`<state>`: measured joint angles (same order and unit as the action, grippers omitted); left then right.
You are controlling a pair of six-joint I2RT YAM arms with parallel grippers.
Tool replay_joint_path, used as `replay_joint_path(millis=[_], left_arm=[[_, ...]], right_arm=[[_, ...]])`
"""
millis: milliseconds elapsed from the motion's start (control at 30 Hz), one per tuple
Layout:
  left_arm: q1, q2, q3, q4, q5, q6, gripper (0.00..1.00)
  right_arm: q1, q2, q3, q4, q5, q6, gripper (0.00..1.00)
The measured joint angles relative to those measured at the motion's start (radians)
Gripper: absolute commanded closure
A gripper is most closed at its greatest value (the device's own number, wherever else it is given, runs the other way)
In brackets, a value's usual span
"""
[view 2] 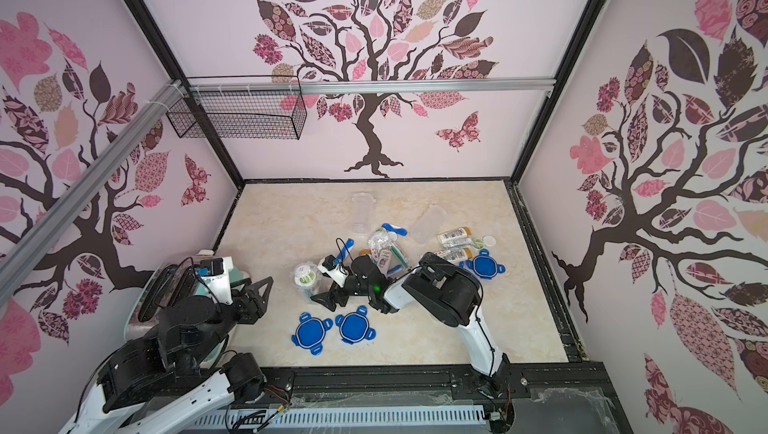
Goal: Take out toiletry kits
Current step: Pick up the container from the center of the board.
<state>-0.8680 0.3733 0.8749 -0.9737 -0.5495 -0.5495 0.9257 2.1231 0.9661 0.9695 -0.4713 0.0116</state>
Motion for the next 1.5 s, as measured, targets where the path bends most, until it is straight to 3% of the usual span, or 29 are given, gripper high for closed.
replay_joint_path(millis=[667, 1167, 1500], left_arm=[[0.026, 0.038, 0.0, 0.0, -0.006, 0.0, 0.37], [0.069, 0.067, -0.001, 0.001, 0.026, 0.001, 0.36], [0.151, 0.1, -0.011, 0.024, 0.095, 0.016, 0.36]], right_arm=[[0.015, 0.081, 0.063, 0.084, -0.036, 0.026, 0.23], [0.029, 0.133, 0.083, 0.135, -0.03, 0.051, 0.15], [0.033, 0.155, 0.121, 0.14, -0.032, 0.05, 0.21]])
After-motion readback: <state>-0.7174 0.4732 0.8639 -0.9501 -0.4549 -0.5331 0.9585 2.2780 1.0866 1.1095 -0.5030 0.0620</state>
